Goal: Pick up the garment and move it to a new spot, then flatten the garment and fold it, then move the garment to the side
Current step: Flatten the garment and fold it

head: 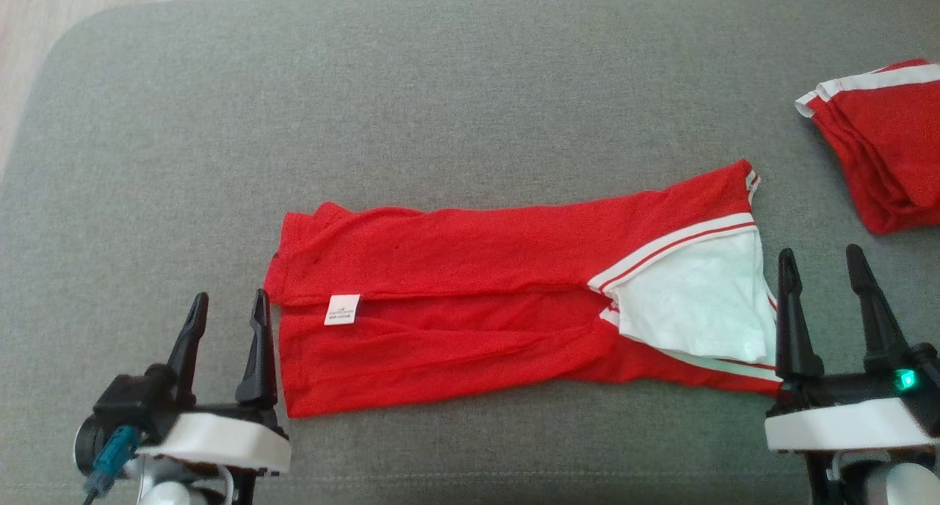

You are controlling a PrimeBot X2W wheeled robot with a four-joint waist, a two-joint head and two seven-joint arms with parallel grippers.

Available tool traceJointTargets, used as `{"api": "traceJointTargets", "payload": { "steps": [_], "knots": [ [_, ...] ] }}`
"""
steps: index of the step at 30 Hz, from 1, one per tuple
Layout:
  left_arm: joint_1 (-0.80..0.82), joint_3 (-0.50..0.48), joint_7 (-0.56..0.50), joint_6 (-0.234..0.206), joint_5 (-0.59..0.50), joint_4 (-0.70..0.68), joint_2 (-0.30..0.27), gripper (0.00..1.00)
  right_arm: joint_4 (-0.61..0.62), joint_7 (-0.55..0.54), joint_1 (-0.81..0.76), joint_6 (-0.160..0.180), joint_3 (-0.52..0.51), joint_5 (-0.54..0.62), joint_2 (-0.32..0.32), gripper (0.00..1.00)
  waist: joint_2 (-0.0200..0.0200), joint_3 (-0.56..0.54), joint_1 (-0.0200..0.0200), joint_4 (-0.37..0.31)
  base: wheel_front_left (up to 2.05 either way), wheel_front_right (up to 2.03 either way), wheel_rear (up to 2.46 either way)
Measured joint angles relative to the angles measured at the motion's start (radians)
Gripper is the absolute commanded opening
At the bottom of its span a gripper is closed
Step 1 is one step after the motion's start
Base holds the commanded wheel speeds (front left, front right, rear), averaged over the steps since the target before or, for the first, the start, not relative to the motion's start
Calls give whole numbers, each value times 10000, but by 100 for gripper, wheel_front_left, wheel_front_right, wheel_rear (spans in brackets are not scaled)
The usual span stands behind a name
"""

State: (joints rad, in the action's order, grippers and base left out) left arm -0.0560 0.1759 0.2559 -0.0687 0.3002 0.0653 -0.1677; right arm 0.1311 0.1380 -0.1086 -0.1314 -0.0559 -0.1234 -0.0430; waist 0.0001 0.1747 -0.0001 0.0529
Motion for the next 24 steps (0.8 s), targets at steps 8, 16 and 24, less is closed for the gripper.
{"api": "traceJointTargets", "payload": {
  "steps": [8, 16, 24],
  "knots": [
    [139, -4, 0, 79, 2, 48, 8, 100, -159, -17, 138, 0, 4, -107, 0, 100, 0, 167, 0, -38, 0, 0, 0],
    [504, 23, -2, 178, -82, 40, 52, 100, -976, -1476, 423, 0, -585, 159, -2, 100, 0, 527, 0, 6, 0, 0, 0],
    [1331, 79, -2, 441, -178, 136, 201, 100, -1269, -3446, 874, 0, -890, 621, 2, 100, 0, 1241, 2, 197, 0, 0, 0]
  ]
}}
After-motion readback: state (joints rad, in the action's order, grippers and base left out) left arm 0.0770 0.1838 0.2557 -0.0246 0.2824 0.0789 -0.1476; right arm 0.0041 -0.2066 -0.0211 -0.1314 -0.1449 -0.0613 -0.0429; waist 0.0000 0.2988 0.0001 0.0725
